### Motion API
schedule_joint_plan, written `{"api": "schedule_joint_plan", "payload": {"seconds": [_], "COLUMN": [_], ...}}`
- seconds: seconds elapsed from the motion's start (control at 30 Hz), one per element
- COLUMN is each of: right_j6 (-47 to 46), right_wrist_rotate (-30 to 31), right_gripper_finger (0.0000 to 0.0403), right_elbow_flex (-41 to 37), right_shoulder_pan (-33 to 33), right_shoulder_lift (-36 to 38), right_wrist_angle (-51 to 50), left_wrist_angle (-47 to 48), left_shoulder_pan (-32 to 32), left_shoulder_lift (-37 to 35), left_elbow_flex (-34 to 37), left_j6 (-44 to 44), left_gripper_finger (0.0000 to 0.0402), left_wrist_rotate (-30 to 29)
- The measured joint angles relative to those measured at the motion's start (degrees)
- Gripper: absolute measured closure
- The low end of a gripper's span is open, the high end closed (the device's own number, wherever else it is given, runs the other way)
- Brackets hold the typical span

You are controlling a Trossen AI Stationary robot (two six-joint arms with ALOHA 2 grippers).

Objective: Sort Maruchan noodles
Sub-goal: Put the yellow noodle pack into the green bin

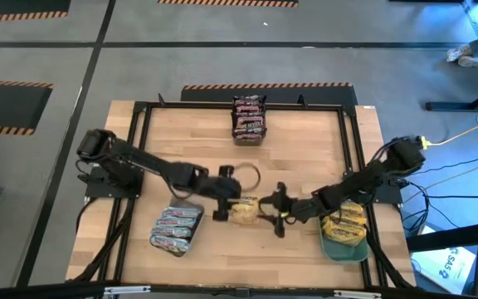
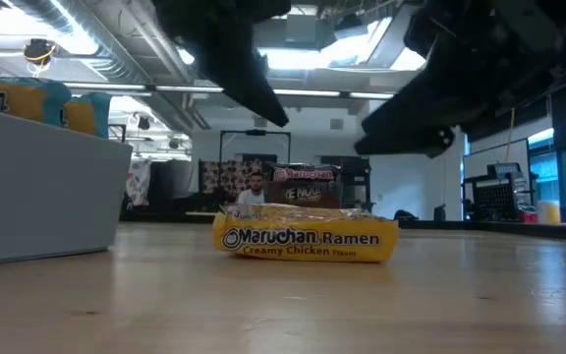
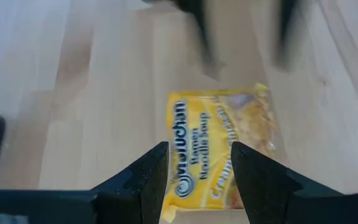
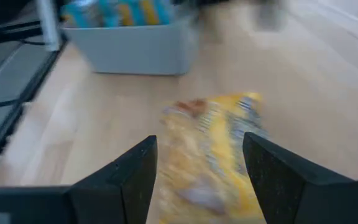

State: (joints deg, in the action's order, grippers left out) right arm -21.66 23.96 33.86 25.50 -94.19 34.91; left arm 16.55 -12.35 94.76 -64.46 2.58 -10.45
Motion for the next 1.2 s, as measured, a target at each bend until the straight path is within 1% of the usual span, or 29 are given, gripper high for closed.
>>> {"api": "schedule_joint_plan", "payload": {"seconds": [0.07, 0.13, 0.3, 0.33, 0.4, 0.47, 0.53, 0.6, 0.63, 0.67, 0.73, 0.83, 1.03, 1.13, 1.2], "right_j6": [2.2, 3.1, 3.9, 4.0, 4.0, 4.0, 4.0, 4.0, 4.0, 4.2, 4.1, 3.7, 4.0, 4.1, 4.2], "right_wrist_rotate": [-2.1, -3.0, -4.3, -4.8, -5.8, -6.7, -7.1, -7.1, -7.0, -6.9, -6.8, -6.3, -4.9, -4.4, -3.7], "right_gripper_finger": [0.018, 0.018, 0.018, 0.018, 0.018, 0.018, 0.018, 0.018, 0.018, 0.018, 0.018, 0.018, 0.018, 0.018, 0.018], "right_elbow_flex": [1.9, 3.9, 9.4, 10.3, 11.6, 12.5, 13.0, 13.3, 13.3, 13.3, 13.3, 13.3, 13.4, 13.4, 13.5], "right_shoulder_pan": [0.0, 0.0, 0.0, 0.0, 0.1, 0.1, 0.1, 0.4, 0.5, 0.8, 0.9, 1.3, 1.6, 1.6, 1.6], "right_shoulder_lift": [-3.3, -6.2, -12.8, -13.6, -14.6, -15.4, -15.5, -15.5, -15.5, -15.5, -15.5, -15.5, -15.8, -16.3, -16.5], "right_wrist_angle": [2.1, 1.8, 1.0, 1.1, 0.6, -0.8, -3.0, -4.6, -5.3, -5.7, -6.2, -7.4, -8.1, -7.9, -8.0], "left_wrist_angle": [-0.6, -1.5, -3.9, -4.6, -8.9, -10.8, -16.0, -16.1, -18.0, -19.8, -19.8, -21.1, -22.0, -22.2, -22.8], "left_shoulder_pan": [2.8, 5.3, 9.5, 10.2, 11.5, 12.5, 13.0, 13.5, 13.6, 13.6, 13.8, 14.4, 14.7, 14.8, 15.0], "left_shoulder_lift": [-1.2, -1.2, 0.0, 0.3, 1.3, 1.2, 2.6, 2.8, 3.9, 4.9, 5.6, 8.3, 13.8, 16.3, 17.5], "left_elbow_flex": [1.9, 3.3, 7.7, 8.5, 9.7, 10.7, 10.9, 11.6, 11.5, 11.3, 11.5, 10.0, 8.0, 7.8, 7.7], "left_j6": [1.6, 3.0, 1.8, 2.1, 3.3, 5.0, 6.1, 6.4, 6.4, 6.8, 8.2, 10.3, 17.1, 22.2, 24.0], "left_gripper_finger": [0.023, 0.023, 0.023, 0.023, 0.023, 0.023, 0.023, 0.023, 0.023, 0.0228, 0.0223, 0.0205, 0.0159, 0.0149, 0.0148], "left_wrist_rotate": [3.4, 5.3, 5.4, 6.3, 10.5, 14.7, 17.7, 21.4, 22.9, 23.5, 23.7, 24.7, 31.4, 35.5, 38.9]}}
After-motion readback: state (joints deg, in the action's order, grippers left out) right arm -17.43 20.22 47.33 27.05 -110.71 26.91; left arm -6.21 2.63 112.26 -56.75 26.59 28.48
